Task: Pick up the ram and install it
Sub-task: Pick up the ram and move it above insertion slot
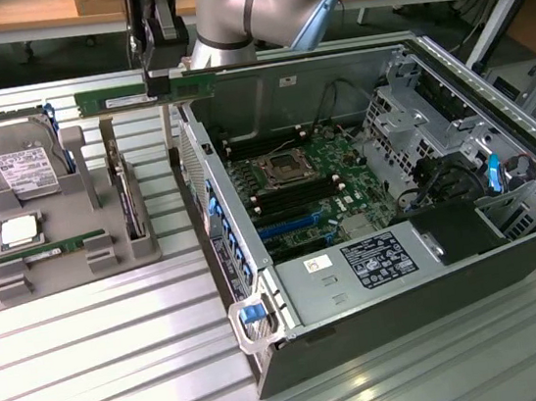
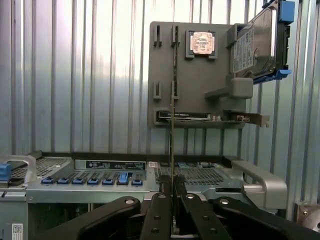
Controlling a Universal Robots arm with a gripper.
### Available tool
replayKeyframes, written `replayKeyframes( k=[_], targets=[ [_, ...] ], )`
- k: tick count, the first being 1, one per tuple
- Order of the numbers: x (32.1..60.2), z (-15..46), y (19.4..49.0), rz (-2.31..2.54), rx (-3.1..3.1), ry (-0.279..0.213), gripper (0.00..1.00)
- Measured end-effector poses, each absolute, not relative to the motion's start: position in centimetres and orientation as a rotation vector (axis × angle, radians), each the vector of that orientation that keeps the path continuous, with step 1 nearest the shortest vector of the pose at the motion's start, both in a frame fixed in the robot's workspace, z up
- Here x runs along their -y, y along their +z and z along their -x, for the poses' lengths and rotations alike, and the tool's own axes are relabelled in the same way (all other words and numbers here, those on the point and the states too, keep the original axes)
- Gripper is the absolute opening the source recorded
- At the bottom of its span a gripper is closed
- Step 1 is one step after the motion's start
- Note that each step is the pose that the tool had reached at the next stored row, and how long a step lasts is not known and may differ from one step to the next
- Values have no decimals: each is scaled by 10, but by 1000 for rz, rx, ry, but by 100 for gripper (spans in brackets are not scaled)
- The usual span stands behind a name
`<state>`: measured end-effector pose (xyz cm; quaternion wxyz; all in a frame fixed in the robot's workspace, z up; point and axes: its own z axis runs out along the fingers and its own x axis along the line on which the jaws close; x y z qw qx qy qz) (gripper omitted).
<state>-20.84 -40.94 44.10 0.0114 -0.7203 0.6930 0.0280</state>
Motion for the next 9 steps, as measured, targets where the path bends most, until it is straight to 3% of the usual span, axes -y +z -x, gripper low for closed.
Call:
replayKeyframes(
  k=[9],
  targets=[
    [409,203,441,2247,-2161,87,13]
  ],
)
